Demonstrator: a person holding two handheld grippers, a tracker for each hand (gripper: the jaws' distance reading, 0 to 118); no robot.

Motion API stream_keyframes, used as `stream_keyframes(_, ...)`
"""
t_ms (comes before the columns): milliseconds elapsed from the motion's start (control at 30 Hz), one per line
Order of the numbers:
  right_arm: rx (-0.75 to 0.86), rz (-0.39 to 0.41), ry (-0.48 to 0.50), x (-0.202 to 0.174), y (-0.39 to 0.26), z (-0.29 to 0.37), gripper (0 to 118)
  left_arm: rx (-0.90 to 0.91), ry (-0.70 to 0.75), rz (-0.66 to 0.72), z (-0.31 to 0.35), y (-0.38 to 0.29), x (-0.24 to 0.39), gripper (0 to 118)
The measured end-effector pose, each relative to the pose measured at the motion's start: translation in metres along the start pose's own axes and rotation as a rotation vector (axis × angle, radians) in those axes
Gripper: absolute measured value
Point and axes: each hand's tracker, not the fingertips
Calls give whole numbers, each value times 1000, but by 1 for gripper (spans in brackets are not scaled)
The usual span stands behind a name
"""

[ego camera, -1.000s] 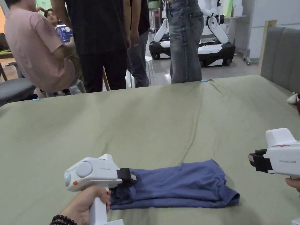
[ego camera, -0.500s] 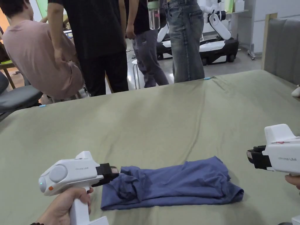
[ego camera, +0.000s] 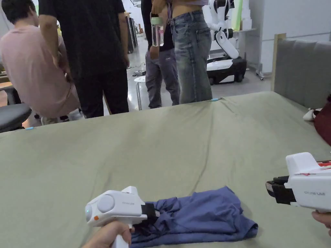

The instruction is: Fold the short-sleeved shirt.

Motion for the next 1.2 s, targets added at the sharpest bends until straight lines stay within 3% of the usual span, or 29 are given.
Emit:
stream_keyframes(167,-15,-4,-18,2,-5,3,0,-17,2,-53,-18,-1,27,0)
stream_keyframes(333,-29,7,-15,-2,-5,-11,0,40,-80,13,28,6,-6,0)
stream_keyframes(500,-23,24,33,-19,3,-28,0,128,69,68,89,7,-61,0)
stream_keyframes(667,-31,61,48,-36,6,-42,0,157,109,107,115,-1,-91,0)
stream_keyframes(700,-30,64,44,-39,6,-45,0,162,108,114,114,-2,-94,12)
stream_keyframes(800,-32,98,-31,-45,5,-49,0,152,79,154,105,-5,-101,91)
stream_keyframes(833,-32,102,-51,-46,4,-49,0,134,62,157,101,-6,-101,100)
stream_keyframes(1067,-34,74,-54,-41,0,-46,0,112,99,107,72,-7,-96,98)
stream_keyframes(1100,-35,73,-54,-42,-1,-45,0,109,104,107,73,-5,-93,73)
stream_keyframes(1133,-36,72,-53,-41,-2,-45,0,106,118,99,74,-4,-89,33)
stream_keyframes(1167,-39,69,-49,-40,-3,-47,0,107,145,59,75,-4,-84,17)
stream_keyframes(1200,-43,63,-46,-40,-4,-48,0,112,163,40,78,-6,-82,17)
